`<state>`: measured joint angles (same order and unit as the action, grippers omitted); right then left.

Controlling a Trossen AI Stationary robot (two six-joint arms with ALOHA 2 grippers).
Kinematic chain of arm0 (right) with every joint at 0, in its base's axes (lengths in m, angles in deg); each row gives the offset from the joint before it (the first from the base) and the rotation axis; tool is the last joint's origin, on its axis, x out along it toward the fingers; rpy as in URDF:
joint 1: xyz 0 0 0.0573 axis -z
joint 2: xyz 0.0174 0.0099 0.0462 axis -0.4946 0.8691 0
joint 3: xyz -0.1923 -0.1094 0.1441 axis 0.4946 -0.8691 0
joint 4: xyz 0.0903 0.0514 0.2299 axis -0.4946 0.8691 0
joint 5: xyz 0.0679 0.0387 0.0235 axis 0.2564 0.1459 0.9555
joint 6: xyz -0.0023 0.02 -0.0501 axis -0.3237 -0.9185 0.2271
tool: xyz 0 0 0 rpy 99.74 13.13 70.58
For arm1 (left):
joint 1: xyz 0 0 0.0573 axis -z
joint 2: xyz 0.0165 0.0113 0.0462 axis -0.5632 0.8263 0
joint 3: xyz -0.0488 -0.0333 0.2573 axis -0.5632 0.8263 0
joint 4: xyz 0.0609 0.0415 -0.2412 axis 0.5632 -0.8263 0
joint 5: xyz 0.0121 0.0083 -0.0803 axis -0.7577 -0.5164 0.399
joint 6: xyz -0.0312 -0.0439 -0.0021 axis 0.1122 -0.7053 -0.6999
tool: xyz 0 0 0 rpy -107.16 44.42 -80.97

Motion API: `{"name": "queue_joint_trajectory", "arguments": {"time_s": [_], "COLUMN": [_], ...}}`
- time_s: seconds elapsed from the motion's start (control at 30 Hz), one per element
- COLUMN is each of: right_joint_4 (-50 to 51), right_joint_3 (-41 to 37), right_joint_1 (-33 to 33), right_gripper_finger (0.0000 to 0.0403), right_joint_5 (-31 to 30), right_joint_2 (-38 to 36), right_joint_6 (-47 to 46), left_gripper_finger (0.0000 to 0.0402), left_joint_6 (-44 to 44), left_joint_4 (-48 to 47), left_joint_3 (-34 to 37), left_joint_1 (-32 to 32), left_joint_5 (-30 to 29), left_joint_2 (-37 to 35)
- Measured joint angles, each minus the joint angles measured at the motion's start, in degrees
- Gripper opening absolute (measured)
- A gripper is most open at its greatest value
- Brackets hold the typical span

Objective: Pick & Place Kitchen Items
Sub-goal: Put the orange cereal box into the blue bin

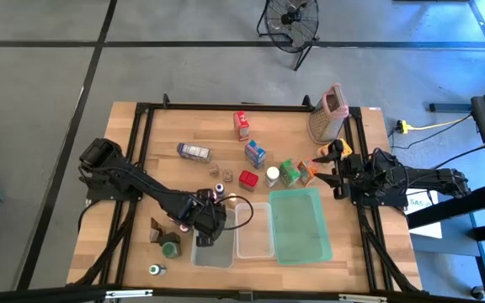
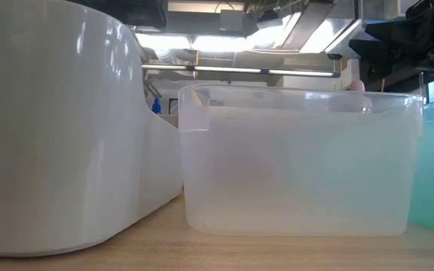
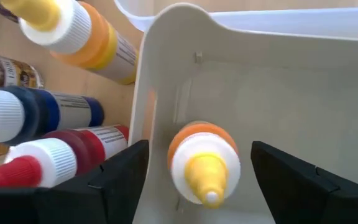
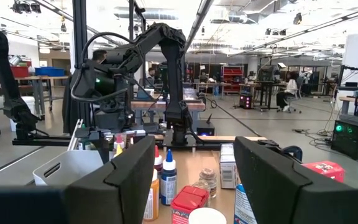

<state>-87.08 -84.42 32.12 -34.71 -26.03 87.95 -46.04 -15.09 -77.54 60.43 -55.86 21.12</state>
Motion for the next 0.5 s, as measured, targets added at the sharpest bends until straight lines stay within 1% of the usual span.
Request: {"name": "queue_joint_trajectory", "arguments": {"time_s": [0.3,0.5], "right_joint_4": [0.0,0.15], "right_joint_3": [0.0,0.0], "right_joint_1": [0.02,0.0], "right_gripper_finger": [0.0222,0.0222], "right_joint_5": [0.02,0.04], "right_joint_2": [0.0,0.0], "right_joint_6": [1.51,3.04], "left_gripper_finger": [0.0317,0.0327], "left_joint_6": [-1.43,-1.51], "left_joint_4": [-0.33,-0.41], "left_joint_3": [0.0,0.0], "left_joint_1": [0.0,0.0], "left_joint_5": [-0.29,-0.54], "left_joint_2": [0.0,-0.22]}}
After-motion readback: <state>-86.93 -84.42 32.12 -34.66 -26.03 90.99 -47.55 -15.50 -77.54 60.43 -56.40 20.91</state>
